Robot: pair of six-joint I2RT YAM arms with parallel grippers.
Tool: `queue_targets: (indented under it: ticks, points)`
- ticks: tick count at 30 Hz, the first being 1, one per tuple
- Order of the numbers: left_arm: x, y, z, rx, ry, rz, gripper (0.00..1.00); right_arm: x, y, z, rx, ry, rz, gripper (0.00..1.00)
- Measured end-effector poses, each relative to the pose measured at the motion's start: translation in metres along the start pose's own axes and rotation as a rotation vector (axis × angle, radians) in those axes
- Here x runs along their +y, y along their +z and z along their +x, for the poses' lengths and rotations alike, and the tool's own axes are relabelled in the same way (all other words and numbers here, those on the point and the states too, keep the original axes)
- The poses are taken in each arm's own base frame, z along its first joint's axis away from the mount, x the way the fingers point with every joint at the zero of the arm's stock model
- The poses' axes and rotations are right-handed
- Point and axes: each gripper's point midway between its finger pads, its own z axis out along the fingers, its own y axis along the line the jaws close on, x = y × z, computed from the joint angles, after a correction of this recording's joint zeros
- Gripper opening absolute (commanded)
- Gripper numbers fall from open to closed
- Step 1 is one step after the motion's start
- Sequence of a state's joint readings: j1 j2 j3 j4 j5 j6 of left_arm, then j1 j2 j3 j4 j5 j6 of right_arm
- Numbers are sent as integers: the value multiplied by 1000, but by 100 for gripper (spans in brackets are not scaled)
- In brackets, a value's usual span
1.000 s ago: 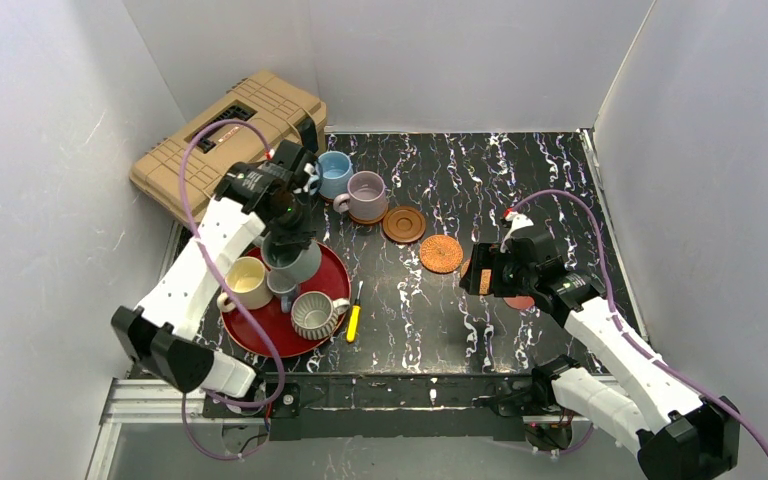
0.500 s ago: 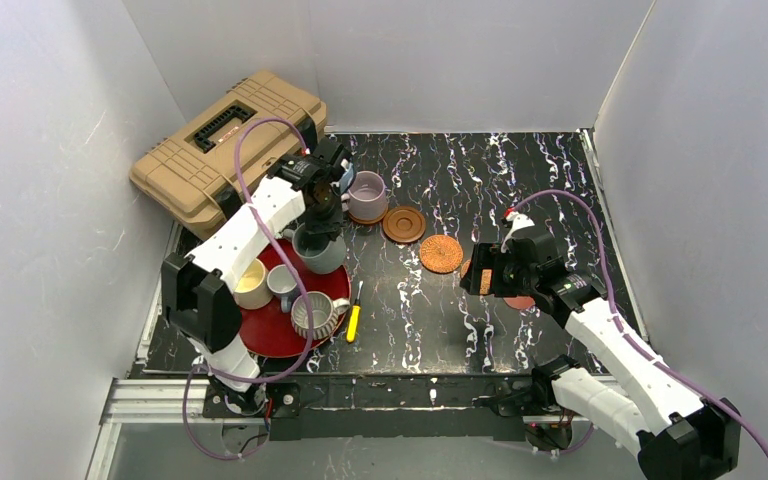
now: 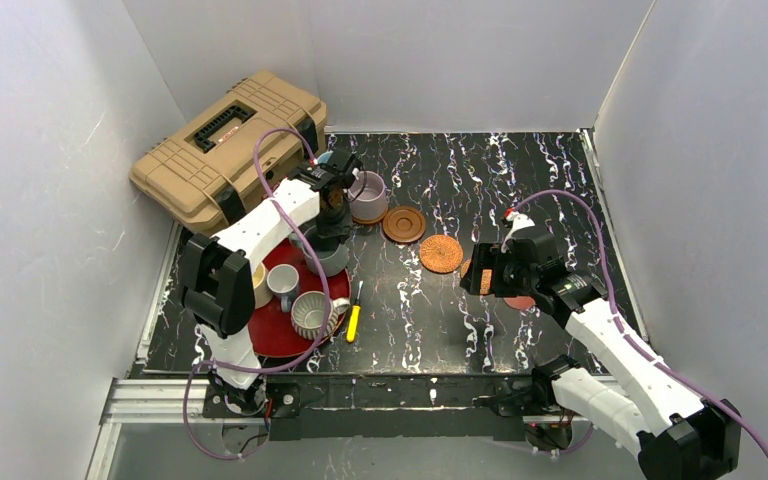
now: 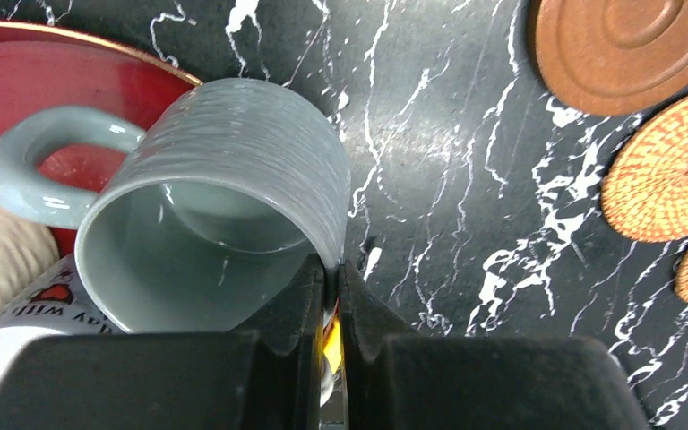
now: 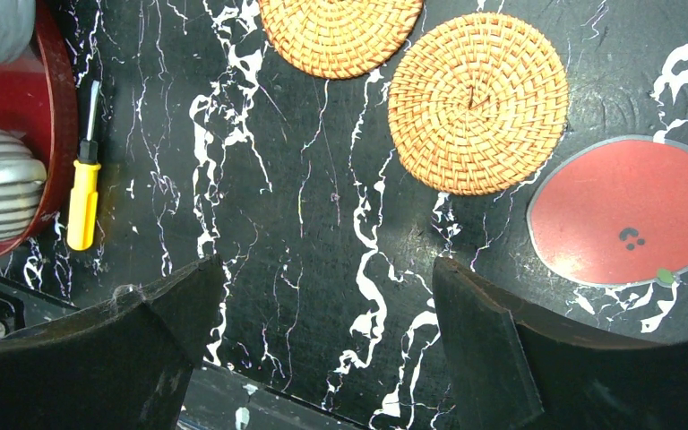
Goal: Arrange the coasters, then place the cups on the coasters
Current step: Place the cup on the tray.
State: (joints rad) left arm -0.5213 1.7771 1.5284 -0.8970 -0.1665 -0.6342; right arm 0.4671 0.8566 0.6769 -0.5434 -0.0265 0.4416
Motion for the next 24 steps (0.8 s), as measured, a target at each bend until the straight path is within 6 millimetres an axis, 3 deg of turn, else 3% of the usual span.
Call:
queue_targets:
  ticks: [3, 10, 15, 20, 24]
  points:
    - [-6, 5, -6, -27, -30, 17, 0, 0, -1, -1, -4, 0, -1, 95]
    - [-13, 12, -10, -56, -52, 41, 27, 1, -2, -1, -12, -1, -5, 95]
    - [0, 26, 10, -1, -29, 0, 35, 0, -2, 0, -8, 1, -4, 95]
    - [8, 28, 22, 26, -5, -7, 33, 0, -2, 0, -9, 4, -4, 95]
    - [11, 22, 27, 27, 0, 1, 11, 1, -2, 0, -9, 6, -4, 95]
